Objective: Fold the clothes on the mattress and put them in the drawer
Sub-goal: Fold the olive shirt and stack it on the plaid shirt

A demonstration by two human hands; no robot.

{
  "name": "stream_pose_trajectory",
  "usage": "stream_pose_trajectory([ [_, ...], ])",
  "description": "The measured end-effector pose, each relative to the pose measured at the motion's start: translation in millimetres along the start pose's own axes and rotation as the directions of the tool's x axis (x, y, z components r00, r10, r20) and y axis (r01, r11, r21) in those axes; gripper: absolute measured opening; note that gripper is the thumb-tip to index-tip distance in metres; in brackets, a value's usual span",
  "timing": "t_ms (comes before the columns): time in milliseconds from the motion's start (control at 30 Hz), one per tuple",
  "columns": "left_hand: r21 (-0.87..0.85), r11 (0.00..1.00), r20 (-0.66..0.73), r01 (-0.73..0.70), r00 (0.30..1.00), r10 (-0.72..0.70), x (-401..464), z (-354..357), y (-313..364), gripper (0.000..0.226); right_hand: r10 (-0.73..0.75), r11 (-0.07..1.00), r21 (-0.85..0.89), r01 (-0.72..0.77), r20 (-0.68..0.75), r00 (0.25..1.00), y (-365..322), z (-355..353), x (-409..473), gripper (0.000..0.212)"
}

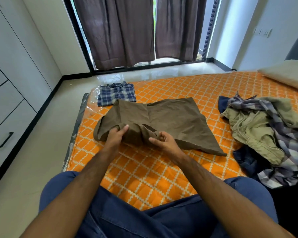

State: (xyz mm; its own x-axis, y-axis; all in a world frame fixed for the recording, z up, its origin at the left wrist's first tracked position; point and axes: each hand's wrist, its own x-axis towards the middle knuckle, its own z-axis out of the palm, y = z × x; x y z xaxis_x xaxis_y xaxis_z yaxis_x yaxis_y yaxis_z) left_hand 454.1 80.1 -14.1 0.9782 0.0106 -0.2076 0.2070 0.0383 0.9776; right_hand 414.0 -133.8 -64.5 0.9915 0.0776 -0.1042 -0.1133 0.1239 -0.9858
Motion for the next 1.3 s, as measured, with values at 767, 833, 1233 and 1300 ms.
stream_pose_trajectory([
  [767,0.55,0.761,0.119,0.344,0.87,-0.479,-4.1,-53.1,-0.3,0.032,0.415,0.897,-0.051,-0.438,0.438,0.798,18.8,-11.5,-45.4,0.037],
  [833,0.747,0.602,0.149,0.281,0.813,-0.563,-4.9,-61.9,7.5,0.042,0.387,0.808,0.277,-0.52,0.415,0.823,16.0,-12.9,-49.5,0.039],
  [1233,0.998,-0.052,-0.006,-0.043,0.712,-0.702,-5.7,-54.8,1.5,0.045,0.264,0.674,-0.721,0.158,0.436,0.861,65.0,-3.6,-60.0,0.015],
  [1300,0.97,-0.162,0.039,-0.179,0.778,-0.627,1.9,-62.3,-4.9,0.042,0.391,0.917,-0.271,-0.292,0.469,0.792,40.3,-0.5,-66.9,0.017],
])
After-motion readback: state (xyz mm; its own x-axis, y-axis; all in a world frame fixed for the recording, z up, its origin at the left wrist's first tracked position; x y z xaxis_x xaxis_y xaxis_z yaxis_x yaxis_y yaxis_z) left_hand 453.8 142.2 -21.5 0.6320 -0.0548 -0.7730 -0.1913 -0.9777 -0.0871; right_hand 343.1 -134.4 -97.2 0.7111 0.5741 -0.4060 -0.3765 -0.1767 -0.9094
